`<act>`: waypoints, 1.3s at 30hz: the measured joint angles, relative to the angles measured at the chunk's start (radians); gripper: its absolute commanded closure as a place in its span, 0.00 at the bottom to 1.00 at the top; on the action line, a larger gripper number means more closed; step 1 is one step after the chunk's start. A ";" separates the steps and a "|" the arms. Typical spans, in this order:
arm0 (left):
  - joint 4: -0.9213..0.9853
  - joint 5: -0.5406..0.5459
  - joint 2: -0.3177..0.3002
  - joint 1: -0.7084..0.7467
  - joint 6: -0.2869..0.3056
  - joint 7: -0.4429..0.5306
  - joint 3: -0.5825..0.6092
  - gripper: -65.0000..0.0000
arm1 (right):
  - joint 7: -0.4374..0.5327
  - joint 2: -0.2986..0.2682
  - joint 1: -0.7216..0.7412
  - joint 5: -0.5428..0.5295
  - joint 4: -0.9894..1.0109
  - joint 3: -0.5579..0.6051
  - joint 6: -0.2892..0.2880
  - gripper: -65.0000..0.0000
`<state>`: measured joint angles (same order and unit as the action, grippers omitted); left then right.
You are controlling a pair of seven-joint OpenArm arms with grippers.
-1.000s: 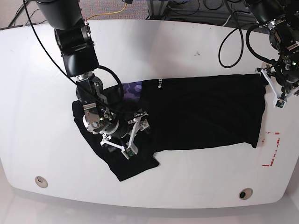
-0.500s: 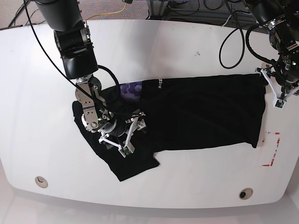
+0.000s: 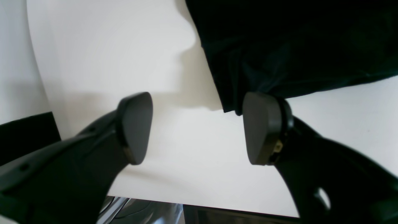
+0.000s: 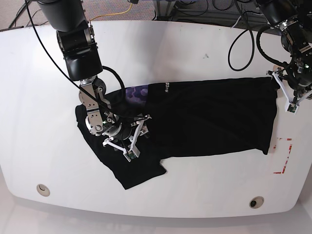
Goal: Layout the t-shirt on the table in an organized manner, then fold the t-shirt properly
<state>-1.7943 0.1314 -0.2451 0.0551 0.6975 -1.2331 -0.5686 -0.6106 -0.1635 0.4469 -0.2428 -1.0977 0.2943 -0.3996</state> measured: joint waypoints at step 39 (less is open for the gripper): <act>0.024 0.000 0.000 -0.006 0.000 0.000 0.000 0.34 | 0.001 0.003 -0.079 0.003 -0.104 0.002 0.000 0.58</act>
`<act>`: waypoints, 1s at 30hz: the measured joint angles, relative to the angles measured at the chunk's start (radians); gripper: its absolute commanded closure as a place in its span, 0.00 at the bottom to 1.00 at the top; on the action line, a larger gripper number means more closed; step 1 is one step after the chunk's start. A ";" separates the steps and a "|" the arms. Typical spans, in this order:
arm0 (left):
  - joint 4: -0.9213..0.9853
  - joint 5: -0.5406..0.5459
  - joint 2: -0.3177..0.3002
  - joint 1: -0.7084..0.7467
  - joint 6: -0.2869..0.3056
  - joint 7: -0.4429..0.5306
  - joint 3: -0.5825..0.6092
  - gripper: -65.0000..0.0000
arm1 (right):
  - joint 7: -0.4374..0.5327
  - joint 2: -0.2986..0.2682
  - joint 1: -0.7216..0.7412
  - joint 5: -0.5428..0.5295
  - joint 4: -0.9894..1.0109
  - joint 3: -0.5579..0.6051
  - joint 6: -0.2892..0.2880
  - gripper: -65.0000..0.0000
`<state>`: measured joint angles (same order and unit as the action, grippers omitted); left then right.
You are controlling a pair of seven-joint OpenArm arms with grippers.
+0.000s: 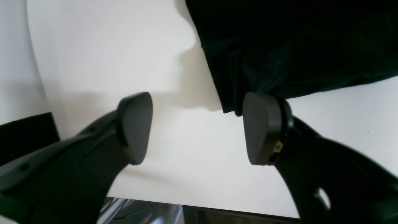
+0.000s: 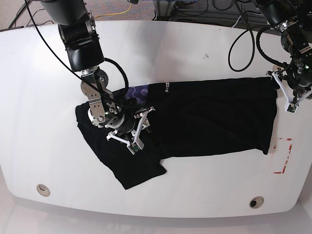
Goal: Layout the t-shirt on the table in an organized manner, then fold the t-shirt properly
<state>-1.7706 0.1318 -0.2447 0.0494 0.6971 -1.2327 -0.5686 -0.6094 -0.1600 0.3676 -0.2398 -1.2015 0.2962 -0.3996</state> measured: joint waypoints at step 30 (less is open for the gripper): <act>0.009 0.003 0.000 -0.012 0.000 0.000 0.001 0.34 | 0.052 0.011 0.009 0.002 0.103 0.001 0.007 0.60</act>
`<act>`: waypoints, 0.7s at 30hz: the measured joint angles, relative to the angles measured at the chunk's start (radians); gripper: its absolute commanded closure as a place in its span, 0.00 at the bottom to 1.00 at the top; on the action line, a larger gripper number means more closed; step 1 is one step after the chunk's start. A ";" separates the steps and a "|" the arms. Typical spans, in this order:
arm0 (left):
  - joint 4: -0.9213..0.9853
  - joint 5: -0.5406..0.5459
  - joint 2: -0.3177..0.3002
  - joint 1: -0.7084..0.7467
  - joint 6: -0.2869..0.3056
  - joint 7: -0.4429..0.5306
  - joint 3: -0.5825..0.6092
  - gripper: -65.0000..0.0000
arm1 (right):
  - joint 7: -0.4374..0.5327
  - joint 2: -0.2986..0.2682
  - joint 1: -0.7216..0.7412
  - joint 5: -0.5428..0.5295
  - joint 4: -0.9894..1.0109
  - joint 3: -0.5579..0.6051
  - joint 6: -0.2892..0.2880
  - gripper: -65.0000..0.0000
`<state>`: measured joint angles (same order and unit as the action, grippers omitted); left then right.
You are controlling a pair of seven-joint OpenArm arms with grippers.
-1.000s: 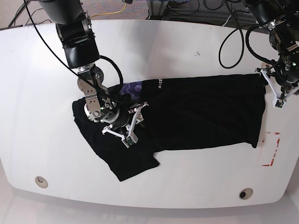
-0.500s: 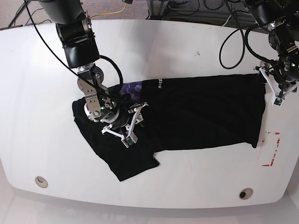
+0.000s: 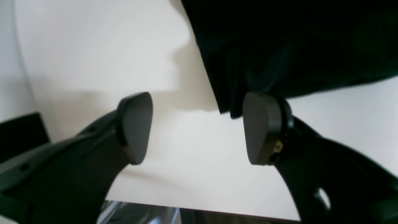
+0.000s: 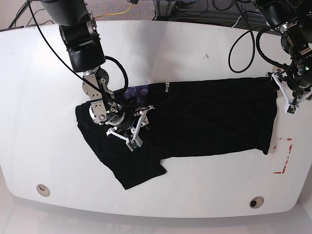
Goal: Layout the t-shirt on the table in an organized manner, then fold the t-shirt properly
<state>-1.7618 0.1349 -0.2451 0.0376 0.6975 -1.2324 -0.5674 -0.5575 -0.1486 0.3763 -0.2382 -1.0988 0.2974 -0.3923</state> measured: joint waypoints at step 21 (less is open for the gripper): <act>0.000 -0.001 0.000 0.009 0.000 0.000 0.000 0.34 | -0.005 0.002 0.002 -0.001 -0.039 0.001 0.000 1.00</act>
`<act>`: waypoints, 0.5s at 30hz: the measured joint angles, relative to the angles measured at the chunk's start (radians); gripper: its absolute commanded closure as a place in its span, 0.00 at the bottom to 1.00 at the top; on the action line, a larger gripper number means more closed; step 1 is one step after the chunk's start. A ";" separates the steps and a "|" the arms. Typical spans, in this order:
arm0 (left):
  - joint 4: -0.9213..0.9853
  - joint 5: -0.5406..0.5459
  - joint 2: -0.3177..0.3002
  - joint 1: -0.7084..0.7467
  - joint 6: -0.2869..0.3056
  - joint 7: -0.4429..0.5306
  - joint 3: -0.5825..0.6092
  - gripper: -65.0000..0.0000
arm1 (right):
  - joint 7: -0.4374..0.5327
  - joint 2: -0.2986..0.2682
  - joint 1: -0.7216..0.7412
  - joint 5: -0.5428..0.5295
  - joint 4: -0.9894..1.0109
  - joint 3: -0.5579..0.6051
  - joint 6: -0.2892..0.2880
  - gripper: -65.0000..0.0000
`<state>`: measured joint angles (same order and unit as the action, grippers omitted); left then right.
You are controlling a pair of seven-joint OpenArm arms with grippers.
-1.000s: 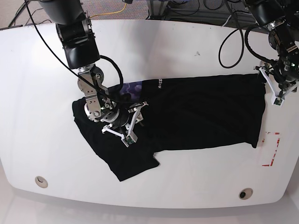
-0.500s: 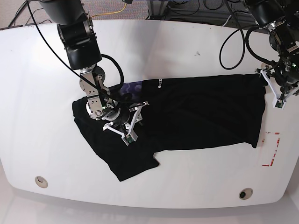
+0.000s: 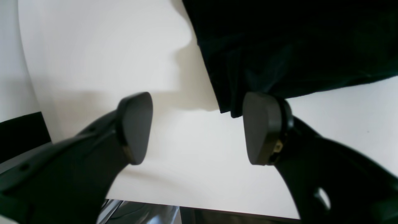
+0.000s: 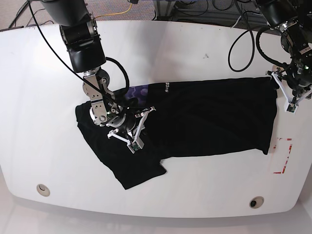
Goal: Layout the t-shirt on the table in an organized manner, then fold the t-shirt properly
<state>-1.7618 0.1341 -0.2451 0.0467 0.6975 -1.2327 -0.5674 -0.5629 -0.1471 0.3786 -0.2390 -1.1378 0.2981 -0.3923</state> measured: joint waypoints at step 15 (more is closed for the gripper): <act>0.000 0.001 0.000 0.000 0.000 0.000 0.000 0.34 | -0.055 -0.019 0.120 0.000 -0.029 0.002 0.000 0.99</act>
<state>-1.7618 0.1349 -0.2451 0.0471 0.6971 -1.2324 -0.5674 -0.6178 -0.1658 0.4988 -0.2386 -1.1671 0.2996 -0.3920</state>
